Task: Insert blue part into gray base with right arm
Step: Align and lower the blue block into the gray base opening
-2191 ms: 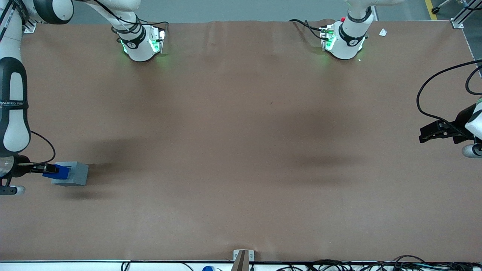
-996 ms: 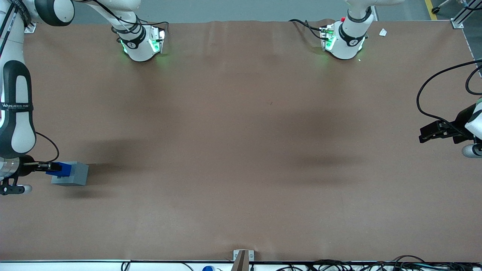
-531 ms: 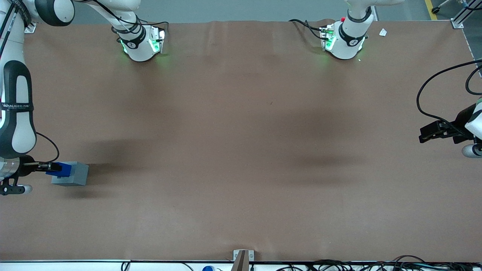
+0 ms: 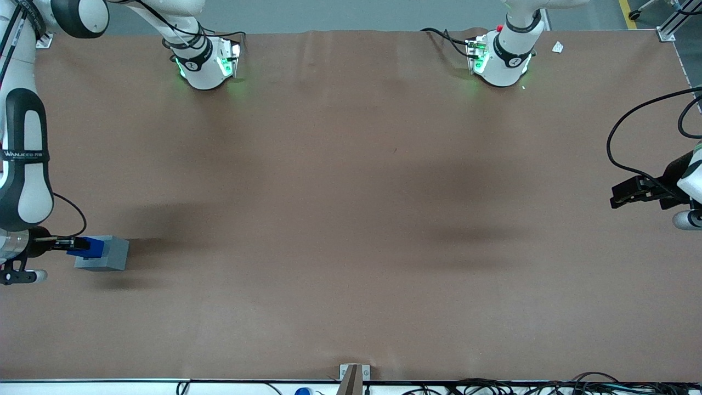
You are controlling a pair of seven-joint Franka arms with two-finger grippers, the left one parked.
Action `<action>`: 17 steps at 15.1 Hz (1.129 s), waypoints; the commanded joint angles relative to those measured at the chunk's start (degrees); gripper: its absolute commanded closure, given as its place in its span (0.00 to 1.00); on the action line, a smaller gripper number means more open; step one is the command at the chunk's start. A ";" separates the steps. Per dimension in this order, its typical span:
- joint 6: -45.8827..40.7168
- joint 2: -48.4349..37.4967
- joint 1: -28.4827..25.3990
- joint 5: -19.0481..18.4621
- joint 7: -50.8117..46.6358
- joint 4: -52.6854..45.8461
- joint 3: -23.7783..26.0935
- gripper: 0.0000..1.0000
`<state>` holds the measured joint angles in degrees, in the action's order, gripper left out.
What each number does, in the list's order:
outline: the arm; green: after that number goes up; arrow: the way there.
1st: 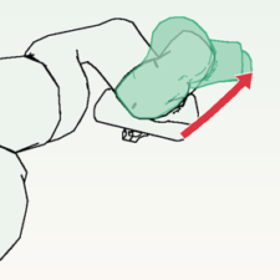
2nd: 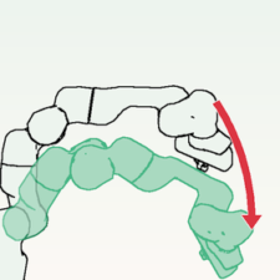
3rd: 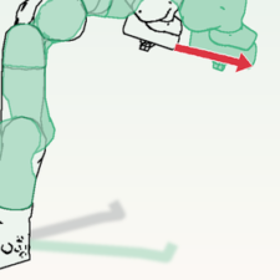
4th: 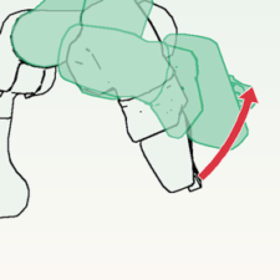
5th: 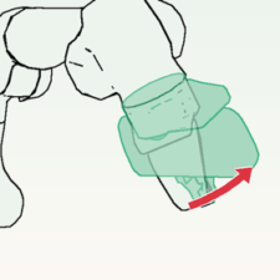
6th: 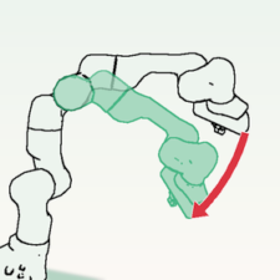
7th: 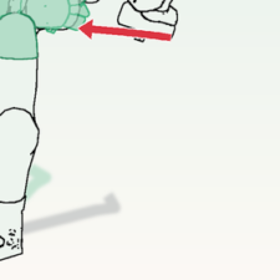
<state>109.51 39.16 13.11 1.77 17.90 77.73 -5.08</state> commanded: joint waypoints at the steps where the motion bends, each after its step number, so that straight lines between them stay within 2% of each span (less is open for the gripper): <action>1: 0.35 1.62 -0.11 -0.72 -1.29 -2.06 0.24 0.97; 8: 0.44 1.97 -0.11 -0.63 -1.38 -2.32 0.33 0.96; 9: 0.44 2.15 -0.11 -0.63 -1.29 -2.24 0.33 0.90; 10: 0.44 2.24 -0.02 -0.63 -1.20 -2.24 0.33 0.77; 12: 0.44 2.24 0.07 -0.54 -1.12 -2.15 0.33 0.30; 14: 0.44 2.24 0.33 -0.45 -1.03 -2.15 0.33 0.00; 17: 0.18 1.71 0.34 -0.45 -0.76 -2.32 0.33 0.00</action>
<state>110.16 40.61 13.11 1.77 17.64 76.87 -5.13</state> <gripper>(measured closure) 0.079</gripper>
